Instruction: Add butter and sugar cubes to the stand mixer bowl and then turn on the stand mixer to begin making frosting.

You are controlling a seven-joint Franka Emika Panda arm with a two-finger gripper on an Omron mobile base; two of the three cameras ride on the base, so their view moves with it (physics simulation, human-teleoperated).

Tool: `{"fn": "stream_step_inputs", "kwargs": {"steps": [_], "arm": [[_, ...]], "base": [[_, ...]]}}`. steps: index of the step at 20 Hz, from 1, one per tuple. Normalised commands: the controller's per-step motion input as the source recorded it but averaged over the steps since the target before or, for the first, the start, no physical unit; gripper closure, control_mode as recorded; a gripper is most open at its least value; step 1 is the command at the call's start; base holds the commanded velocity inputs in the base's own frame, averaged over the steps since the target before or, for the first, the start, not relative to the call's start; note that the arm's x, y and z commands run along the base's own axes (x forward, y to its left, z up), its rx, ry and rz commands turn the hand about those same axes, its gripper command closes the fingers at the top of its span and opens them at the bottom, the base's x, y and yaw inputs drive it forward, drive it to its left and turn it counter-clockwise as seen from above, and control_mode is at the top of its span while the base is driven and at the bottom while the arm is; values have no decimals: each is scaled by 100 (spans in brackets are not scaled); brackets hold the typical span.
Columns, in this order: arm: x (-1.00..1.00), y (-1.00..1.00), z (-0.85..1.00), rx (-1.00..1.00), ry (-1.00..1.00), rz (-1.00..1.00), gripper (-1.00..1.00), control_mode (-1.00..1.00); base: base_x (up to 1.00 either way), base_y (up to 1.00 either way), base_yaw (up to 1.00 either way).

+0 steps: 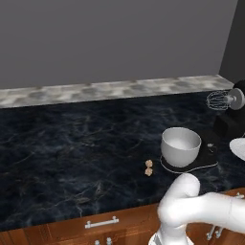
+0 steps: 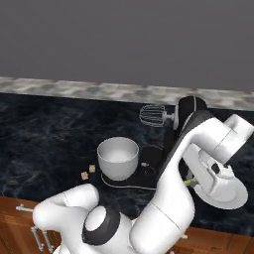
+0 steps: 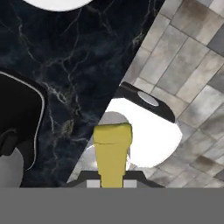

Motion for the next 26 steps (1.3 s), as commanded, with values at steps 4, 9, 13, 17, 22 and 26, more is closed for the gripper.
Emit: {"fn": "stream_step_inputs", "kwargs": {"steps": [4, 9, 13, 17, 22, 26], "arm": [[-71, 96, 49, -32, -30, 0, 100, -100], [-24, 94, 50, -28, -18, 0, 100, -100], [21, 81, 47, -19, 0, 0, 100, -100], [58, 69, 30, -13, 9, 0, 100, -100], [65, 61, 15, -10, 15, 0, 100, -100], [61, 57, 2, -11, 14, 0, 100, -100]], "base": [[0, 0, 0], [0, 0, 0], [0, 0, 0], [0, 0, 0], [0, 0, 0], [0, 0, 0]]}}
